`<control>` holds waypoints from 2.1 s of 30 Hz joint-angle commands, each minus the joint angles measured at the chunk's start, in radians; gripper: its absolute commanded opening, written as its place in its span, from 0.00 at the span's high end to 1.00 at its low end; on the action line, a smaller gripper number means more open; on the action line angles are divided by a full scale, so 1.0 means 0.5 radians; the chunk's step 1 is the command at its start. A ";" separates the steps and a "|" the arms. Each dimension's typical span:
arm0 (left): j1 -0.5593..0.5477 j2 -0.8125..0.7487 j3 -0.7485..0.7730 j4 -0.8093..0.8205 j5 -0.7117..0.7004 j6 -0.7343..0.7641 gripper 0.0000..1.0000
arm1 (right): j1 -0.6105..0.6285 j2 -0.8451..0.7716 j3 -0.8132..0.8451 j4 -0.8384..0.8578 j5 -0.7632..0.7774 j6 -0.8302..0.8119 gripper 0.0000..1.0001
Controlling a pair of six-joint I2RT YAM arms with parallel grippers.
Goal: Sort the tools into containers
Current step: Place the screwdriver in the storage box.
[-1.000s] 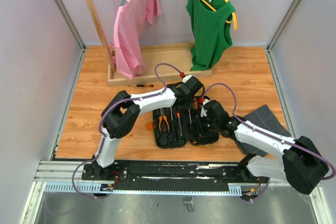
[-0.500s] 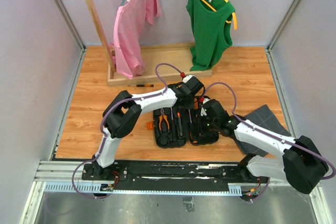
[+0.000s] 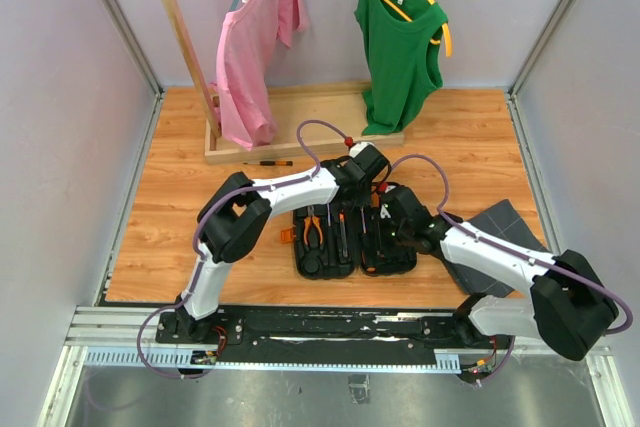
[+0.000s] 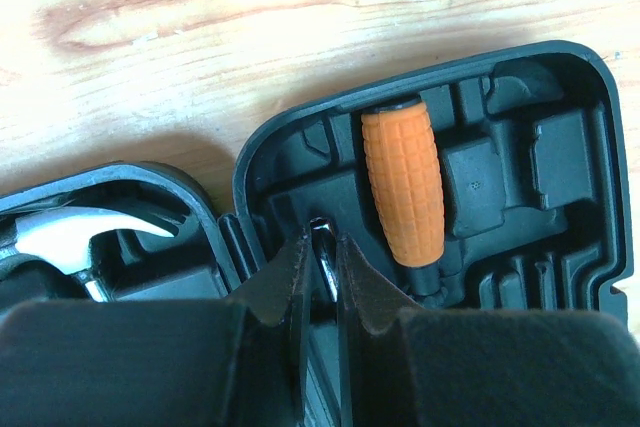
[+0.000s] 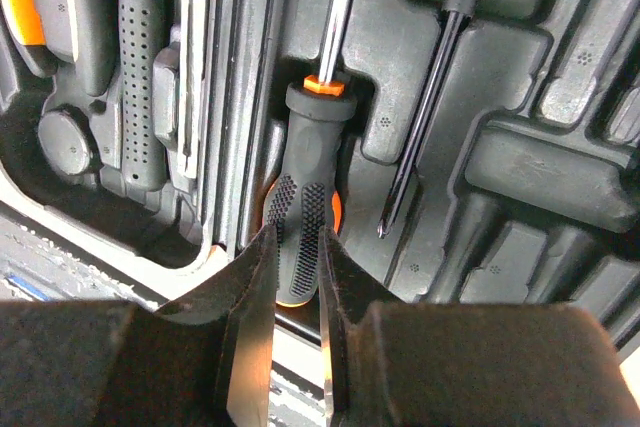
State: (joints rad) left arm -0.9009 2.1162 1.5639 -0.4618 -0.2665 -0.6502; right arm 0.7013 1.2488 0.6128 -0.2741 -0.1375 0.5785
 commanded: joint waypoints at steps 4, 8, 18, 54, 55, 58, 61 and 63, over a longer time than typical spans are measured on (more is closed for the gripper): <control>-0.016 0.364 -0.198 -0.274 0.176 0.102 0.99 | 0.010 0.110 -0.149 -0.388 0.459 -0.010 0.87; -0.019 0.399 -0.221 -0.295 0.187 0.144 1.00 | 0.010 0.072 -0.144 -0.400 0.471 0.005 0.87; -0.018 0.476 -0.254 -0.391 0.158 0.277 0.99 | 0.009 0.098 -0.146 -0.397 0.496 -0.002 0.89; -0.021 0.542 -0.277 -0.438 0.185 0.416 0.99 | 0.148 0.220 -0.055 -0.442 0.662 0.069 0.99; -0.021 0.506 -0.262 -0.422 0.180 0.413 0.99 | 0.146 0.164 -0.064 -0.404 0.627 0.059 0.99; -0.016 0.388 -0.187 -0.367 0.189 0.405 0.99 | 0.145 0.040 -0.085 -0.296 0.507 0.034 0.97; -0.015 0.285 -0.087 -0.296 0.214 0.402 0.95 | 0.144 0.012 -0.075 -0.251 0.462 0.028 0.96; -0.012 0.228 -0.003 -0.275 0.205 0.408 0.89 | 0.146 0.021 -0.062 -0.248 0.462 0.025 0.95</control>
State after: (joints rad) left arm -0.8989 2.1452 1.5864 -0.3950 -0.2363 -0.4934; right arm 0.7708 1.2343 0.6281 -0.2657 0.0235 0.6636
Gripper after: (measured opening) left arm 0.148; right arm 0.180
